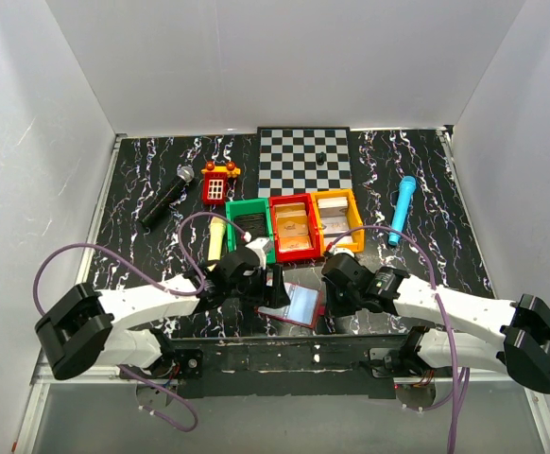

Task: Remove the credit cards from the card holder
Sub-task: Remove the credit card from the card holder.

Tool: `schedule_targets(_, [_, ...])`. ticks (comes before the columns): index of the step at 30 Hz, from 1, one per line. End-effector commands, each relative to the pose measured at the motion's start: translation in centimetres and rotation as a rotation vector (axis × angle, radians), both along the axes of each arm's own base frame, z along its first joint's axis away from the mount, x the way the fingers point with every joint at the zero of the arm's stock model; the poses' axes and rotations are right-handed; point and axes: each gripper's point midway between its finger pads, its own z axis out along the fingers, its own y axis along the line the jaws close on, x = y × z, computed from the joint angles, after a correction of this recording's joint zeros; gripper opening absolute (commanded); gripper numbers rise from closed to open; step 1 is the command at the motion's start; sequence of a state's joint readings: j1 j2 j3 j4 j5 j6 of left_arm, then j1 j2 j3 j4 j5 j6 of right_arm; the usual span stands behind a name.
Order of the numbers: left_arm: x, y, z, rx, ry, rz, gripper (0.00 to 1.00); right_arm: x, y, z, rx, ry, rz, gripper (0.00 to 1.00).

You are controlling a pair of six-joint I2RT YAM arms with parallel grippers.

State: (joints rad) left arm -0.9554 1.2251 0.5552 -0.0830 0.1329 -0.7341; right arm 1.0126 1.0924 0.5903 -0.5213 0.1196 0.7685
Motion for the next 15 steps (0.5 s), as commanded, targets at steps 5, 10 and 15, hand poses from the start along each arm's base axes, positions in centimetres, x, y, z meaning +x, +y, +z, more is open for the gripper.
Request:
schedule_targets(5, [1.0,2.1,-2.5,0.152,0.017,0.083,0.73,0.0,0.3,0.3,0.028,-0.002,-0.005,0.01])
schedule_targets(10, [0.8,1.7,-2.7,0.143,0.023,0.059,0.73,0.0,0.4,0.2,0.027,0.002,0.002,0.01])
schedule_targets(15, [0.5,1.1,-2.6,0.121,0.035,0.032,0.72,0.0,0.5,0.2,0.025,0.005,0.006,0.01])
